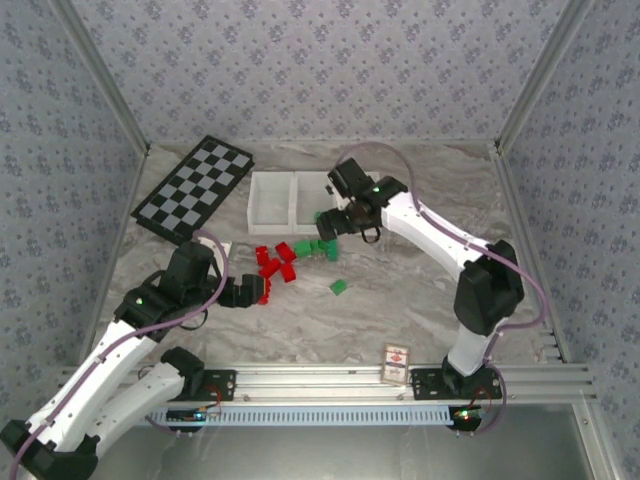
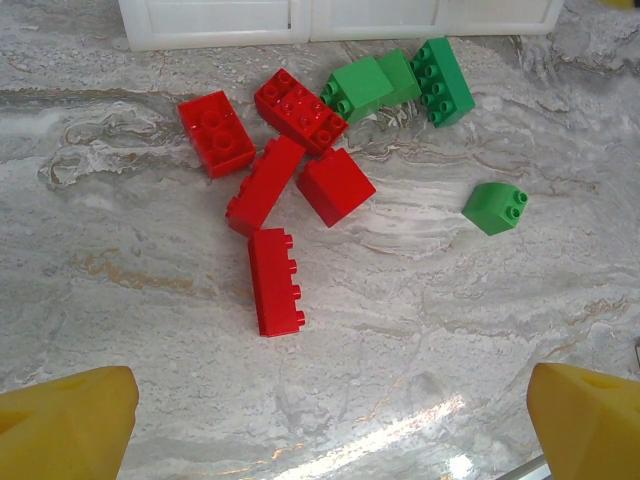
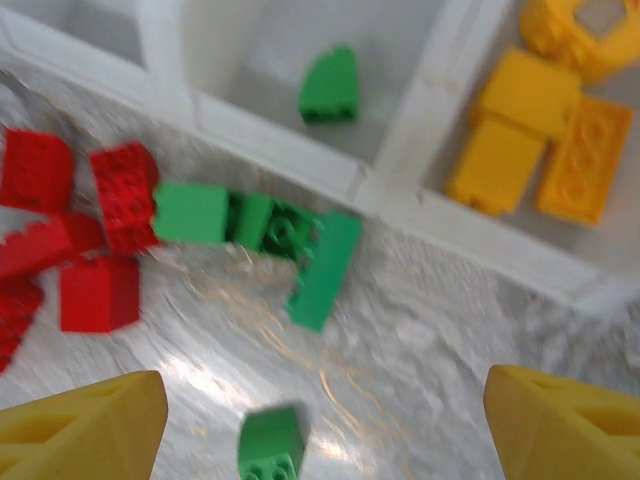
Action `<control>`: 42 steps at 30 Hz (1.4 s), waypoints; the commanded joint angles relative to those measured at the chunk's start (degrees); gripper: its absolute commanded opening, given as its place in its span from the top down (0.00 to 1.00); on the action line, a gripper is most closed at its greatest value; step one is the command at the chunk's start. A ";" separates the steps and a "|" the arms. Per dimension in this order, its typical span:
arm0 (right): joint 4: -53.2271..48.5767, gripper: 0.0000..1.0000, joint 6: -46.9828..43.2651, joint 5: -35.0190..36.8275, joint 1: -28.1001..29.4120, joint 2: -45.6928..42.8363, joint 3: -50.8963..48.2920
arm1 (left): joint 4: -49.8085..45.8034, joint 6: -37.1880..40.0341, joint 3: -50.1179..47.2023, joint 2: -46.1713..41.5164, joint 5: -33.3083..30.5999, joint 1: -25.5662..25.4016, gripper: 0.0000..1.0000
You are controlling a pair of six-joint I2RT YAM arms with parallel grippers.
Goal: Sort the legos into containers by color
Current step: Pick up the lego from the center of the table.
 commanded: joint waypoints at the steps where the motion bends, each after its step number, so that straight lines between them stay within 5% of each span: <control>1: 1.80 0.09 4.30 2.84 1.93 -3.83 -5.73 | 1.12 0.23 -0.44 0.24 0.22 -0.43 0.00; 4: 1.38 0.00 4.94 3.62 3.93 -5.26 -8.81 | 1.11 0.17 -0.40 0.38 0.20 -0.36 0.00; 18: -1.50 0.02 2.39 4.59 10.73 1.66 -10.24 | 0.97 0.11 -0.40 0.46 0.03 -0.40 0.00; 28: -3.20 0.23 1.67 4.82 12.44 8.64 -8.81 | 0.92 0.11 -0.40 0.56 -0.06 -0.36 0.00; 37: -3.69 0.32 1.17 4.21 12.46 12.28 -8.51 | 0.79 0.06 -0.31 0.32 -0.19 -0.41 0.00; 42: -3.73 0.47 1.05 3.58 12.43 12.86 -8.67 | 0.76 0.11 -0.33 0.11 -0.58 -0.40 0.00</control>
